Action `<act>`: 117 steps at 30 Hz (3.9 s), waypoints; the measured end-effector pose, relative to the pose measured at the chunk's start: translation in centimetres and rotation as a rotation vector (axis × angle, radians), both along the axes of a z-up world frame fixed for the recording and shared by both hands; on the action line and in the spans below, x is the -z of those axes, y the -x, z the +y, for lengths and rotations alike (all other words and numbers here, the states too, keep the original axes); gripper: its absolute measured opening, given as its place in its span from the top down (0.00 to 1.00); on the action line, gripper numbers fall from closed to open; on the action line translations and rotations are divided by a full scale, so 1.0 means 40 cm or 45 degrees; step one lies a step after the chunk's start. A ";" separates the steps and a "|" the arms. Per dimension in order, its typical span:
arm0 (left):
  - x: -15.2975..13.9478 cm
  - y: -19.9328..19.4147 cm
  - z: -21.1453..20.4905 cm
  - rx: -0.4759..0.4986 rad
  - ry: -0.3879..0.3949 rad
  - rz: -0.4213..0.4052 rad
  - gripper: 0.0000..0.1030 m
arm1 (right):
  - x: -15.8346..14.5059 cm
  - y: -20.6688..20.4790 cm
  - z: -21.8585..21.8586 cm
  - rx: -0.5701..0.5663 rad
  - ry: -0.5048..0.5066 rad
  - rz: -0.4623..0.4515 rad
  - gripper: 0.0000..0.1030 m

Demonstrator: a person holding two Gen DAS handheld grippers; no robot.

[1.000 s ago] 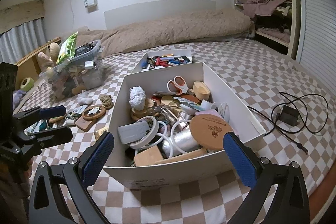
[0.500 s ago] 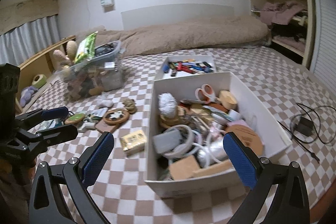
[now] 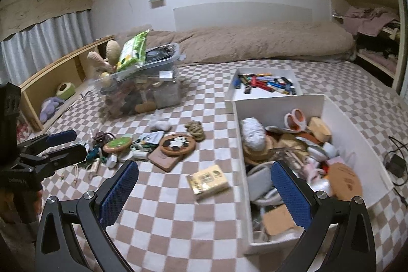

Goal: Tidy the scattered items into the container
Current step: 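Move the left tool to the brocade pouch while the right tool approaches the yellow tissue pack, then close the left tool on the brocade pouch while the right tool grasps the tissue pack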

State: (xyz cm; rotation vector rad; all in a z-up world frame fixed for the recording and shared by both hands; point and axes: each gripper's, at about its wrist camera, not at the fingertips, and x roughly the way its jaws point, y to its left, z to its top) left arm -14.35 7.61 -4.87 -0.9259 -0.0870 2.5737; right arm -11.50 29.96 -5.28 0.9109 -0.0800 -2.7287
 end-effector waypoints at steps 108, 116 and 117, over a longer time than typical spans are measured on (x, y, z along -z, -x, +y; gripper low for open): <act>0.391 0.131 -0.681 -0.732 -0.068 -0.297 0.76 | 0.371 0.281 -0.303 -0.390 -0.044 -0.381 0.00; 0.367 0.045 -0.616 -0.642 -0.082 -0.331 0.76 | 0.408 0.301 -0.292 -0.343 -0.003 -0.481 0.00; 0.365 0.040 -0.603 -0.626 -0.080 -0.329 0.76 | 0.412 0.295 -0.299 -0.345 -0.028 -0.481 0.00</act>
